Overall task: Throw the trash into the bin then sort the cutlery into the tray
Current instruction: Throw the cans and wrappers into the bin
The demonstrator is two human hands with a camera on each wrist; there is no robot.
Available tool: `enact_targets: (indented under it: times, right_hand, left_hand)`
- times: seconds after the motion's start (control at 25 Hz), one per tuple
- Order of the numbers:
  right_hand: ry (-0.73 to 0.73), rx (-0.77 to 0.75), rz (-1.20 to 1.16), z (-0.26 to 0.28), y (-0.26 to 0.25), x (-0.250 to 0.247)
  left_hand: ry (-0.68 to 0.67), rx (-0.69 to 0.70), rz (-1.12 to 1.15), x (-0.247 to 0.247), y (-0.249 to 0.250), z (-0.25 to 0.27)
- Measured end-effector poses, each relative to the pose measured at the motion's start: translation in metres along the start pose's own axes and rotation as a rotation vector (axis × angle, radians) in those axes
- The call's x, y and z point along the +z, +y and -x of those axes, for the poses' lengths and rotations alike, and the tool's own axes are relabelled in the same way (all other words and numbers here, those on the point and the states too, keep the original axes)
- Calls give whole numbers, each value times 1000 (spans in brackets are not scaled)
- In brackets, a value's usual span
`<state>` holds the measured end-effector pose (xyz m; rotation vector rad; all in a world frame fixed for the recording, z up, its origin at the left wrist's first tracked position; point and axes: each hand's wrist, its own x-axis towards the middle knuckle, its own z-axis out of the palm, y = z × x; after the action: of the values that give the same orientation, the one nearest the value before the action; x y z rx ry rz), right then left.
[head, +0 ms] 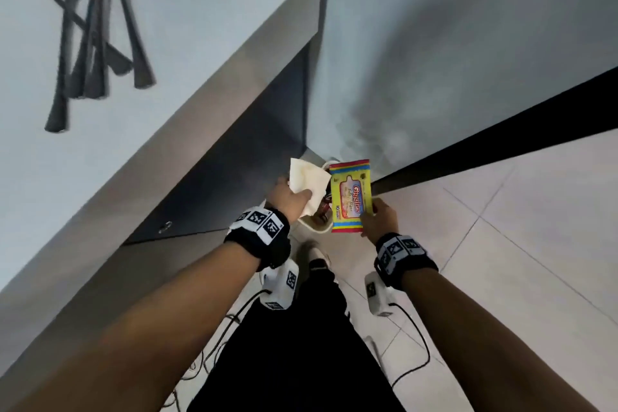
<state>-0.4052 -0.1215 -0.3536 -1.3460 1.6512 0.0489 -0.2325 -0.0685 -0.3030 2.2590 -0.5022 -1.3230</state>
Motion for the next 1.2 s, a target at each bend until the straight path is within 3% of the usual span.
enact_targets:
  times: [0.28,0.52,0.64,0.8,0.92,1.2]
  right_hand:
    - [-55,187,4,-137,79,105]
    - [-30,254,-44,-215,118,157]
    - [-32,269,-35,-235,130,170]
    - [37,280,-34,-227,132,158]
    - [35,226,-12,-198,107,131]
    - [-42,-91,188,-87,-13,34]
  left_hand:
    - [-111,-137,-271,111,-86,-167]
    - [-199,-256,-561,165,-138,-251]
    - [-232,-184,-568,185,-150,-273]
    - [-303,-66,-468,182,-138,-265]
    - [-216,-64,-422,157,-111,-235]
    - [-105,-64,-9,65,-15,-93]
